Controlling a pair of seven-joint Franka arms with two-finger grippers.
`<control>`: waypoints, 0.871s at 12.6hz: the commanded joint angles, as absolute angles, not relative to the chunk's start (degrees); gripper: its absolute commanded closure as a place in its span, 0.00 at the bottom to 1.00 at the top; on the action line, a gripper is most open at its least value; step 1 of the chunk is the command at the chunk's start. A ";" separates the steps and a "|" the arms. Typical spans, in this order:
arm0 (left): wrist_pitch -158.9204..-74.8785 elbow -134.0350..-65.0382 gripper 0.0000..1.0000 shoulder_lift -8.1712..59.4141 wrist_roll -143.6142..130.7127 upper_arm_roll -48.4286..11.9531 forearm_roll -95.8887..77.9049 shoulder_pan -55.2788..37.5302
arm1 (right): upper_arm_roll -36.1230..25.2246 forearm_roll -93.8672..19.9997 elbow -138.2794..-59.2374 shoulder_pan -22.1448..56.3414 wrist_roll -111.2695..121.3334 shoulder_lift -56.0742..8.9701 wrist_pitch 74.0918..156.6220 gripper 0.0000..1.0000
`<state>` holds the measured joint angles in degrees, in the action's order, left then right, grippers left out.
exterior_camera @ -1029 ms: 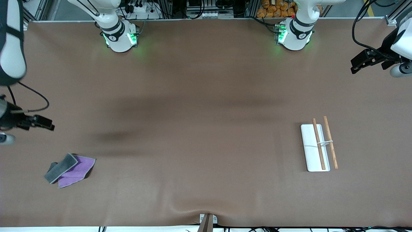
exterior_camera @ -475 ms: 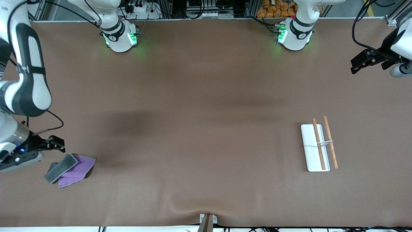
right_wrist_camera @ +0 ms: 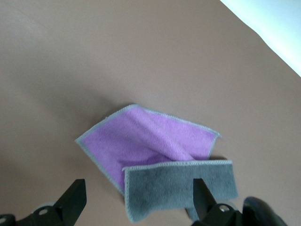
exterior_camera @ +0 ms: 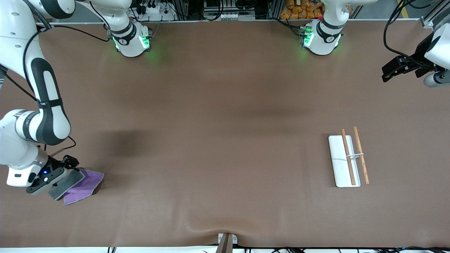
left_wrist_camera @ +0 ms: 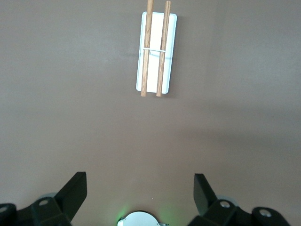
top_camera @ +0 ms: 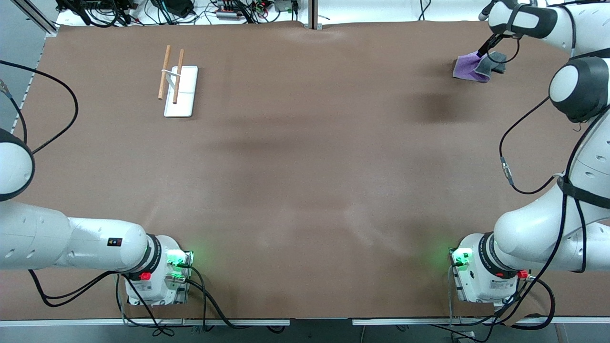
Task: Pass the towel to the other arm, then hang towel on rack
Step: 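Reach the right gripper down to the purple towel, then close the right gripper on the purple towel's edge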
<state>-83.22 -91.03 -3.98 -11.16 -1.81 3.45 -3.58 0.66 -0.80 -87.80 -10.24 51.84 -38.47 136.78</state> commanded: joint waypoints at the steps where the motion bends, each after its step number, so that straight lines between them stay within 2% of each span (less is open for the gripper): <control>1: -82.27 -89.82 0.00 -3.52 -10.37 -1.85 4.22 -3.60 | 1.14 -0.09 -85.35 -10.28 54.04 -42.70 140.07 0.00; 3: -82.35 -90.09 0.00 -3.52 -10.28 -1.85 4.13 -3.52 | 1.14 -0.35 -85.34 -10.19 56.51 -45.34 147.80 0.00; 11: -82.27 -90.09 0.00 -3.16 -10.37 -1.85 4.13 -3.69 | 1.32 -1.05 -83.94 -10.28 55.81 -49.74 152.05 0.00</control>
<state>-83.17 -91.04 -3.56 -11.16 -1.81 3.45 -3.58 0.88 -0.84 -85.68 -9.96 54.90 -48.31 151.06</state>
